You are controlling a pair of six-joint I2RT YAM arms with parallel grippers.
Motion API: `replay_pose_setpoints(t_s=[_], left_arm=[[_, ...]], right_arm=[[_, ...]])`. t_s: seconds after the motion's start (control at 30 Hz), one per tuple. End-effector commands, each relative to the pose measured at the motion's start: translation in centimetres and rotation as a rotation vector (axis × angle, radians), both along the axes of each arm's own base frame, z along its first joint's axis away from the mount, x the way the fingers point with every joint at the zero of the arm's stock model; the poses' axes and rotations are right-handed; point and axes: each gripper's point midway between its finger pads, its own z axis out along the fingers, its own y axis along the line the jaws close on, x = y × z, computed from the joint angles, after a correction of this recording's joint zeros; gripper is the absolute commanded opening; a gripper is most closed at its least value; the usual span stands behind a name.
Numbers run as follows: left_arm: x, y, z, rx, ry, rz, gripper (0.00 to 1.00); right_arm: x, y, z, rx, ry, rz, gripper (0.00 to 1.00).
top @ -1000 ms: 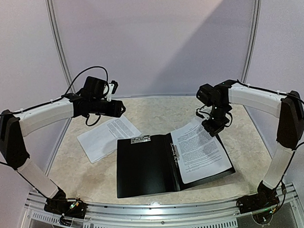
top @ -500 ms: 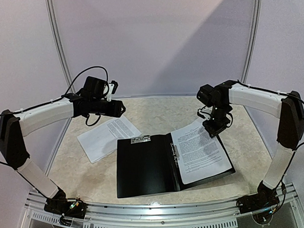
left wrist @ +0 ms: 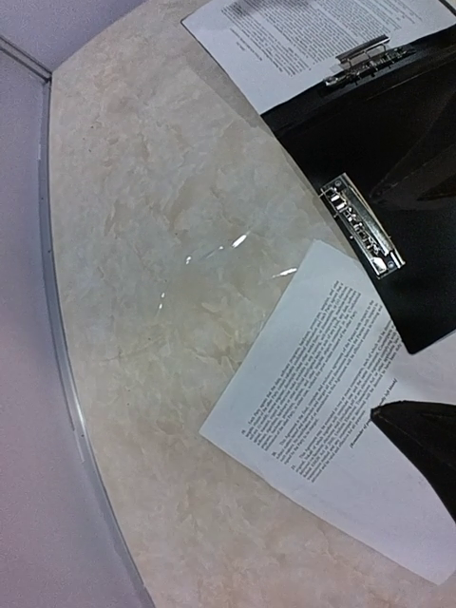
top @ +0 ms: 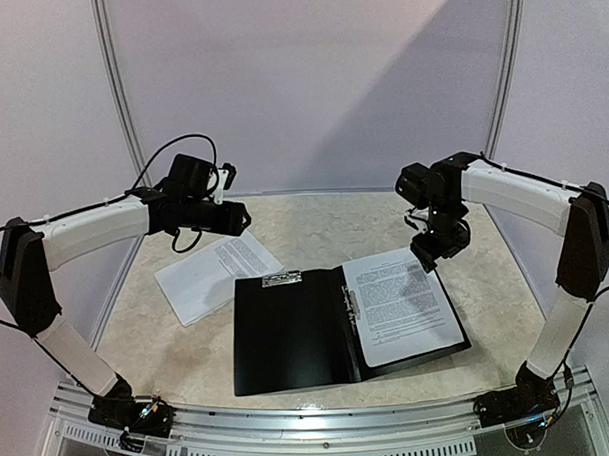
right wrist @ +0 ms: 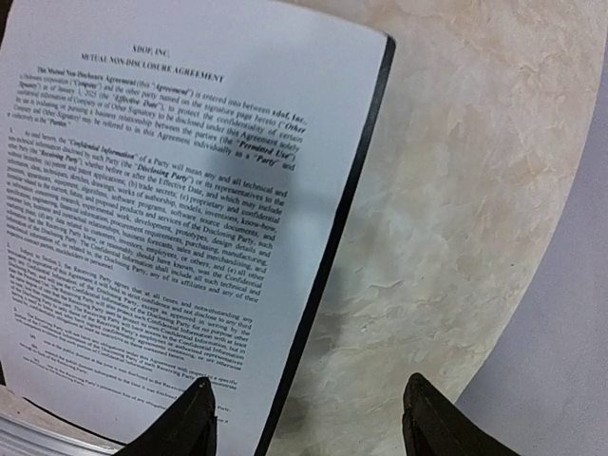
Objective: Put the files into the folder
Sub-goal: Place the file in the spring clip on the folder.
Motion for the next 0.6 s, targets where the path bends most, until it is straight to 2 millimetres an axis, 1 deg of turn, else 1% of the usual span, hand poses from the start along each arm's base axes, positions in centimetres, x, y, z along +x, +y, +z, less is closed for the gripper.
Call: replay_pose_setpoints(t_s=[0.0, 0.13, 0.17, 0.2, 0.23, 0.27, 0.3, 0.33, 0.37, 0.4, 0.43, 0.5, 0.57], left_arm=[[0.8, 1.3, -1.0, 0.03, 0.016, 0.044, 0.69], [1.4, 2.7, -1.6, 0.09, 0.005, 0.083, 0.7], [1.6, 3.2, -1.8, 0.113, 0.0, 0.096, 0.71], [1.7, 3.7, -1.9, 0.136, -0.004, 0.113, 0.72], [1.9, 4.3, -2.0, 0.153, -0.008, 0.127, 0.73], [2.1, 4.8, -2.2, 0.167, -0.009, 0.141, 0.73], [2.3, 5.2, -2.3, 0.176, -0.008, 0.151, 0.74], [2.4, 5.7, -2.5, 0.181, -0.003, 0.164, 0.75], [2.6, 6.2, -2.7, 0.184, 0.0, 0.175, 0.76], [2.7, 6.6, -3.0, 0.19, 0.009, 0.186, 0.76], [2.9, 7.2, -3.3, 0.199, 0.018, 0.198, 0.77], [3.2, 8.2, -4.0, 0.221, 0.036, 0.222, 0.78], [3.5, 9.0, -4.6, 0.23, 0.045, 0.237, 0.78]], right_arm=[[1.3, -0.3, 4.4, 0.018, -0.154, -0.044, 0.67], [3.3, 0.7, 7.3, 0.14, -0.339, -0.085, 0.68], [4.1, 1.5, 8.9, 0.231, -0.433, -0.097, 0.68], [4.3, 2.1, 9.8, 0.312, -0.5, -0.097, 0.69], [4.7, 2.8, 9.9, 0.388, -0.565, -0.095, 0.72], [4.5, 2.8, 11.8, 0.483, -0.672, -0.094, 0.78], [4.3, 2.8, 11.3, 0.533, -0.736, -0.087, 0.92], [3.8, 2.2, 11.6, 0.581, -0.822, -0.086, 0.98], [3.4, 1.3, 11.1, 0.602, -0.875, -0.108, 0.99], [2.7, 0.5, 11.7, 0.653, -0.927, -0.132, 0.99], [2.1, 0.6, 11.5, 0.7, -0.923, -0.12, 0.99], [1.3, 1.9, 11.8, 0.757, -0.877, -0.057, 0.99], [0.6, 3.3, 11.3, 0.796, -0.802, -0.001, 0.99]])
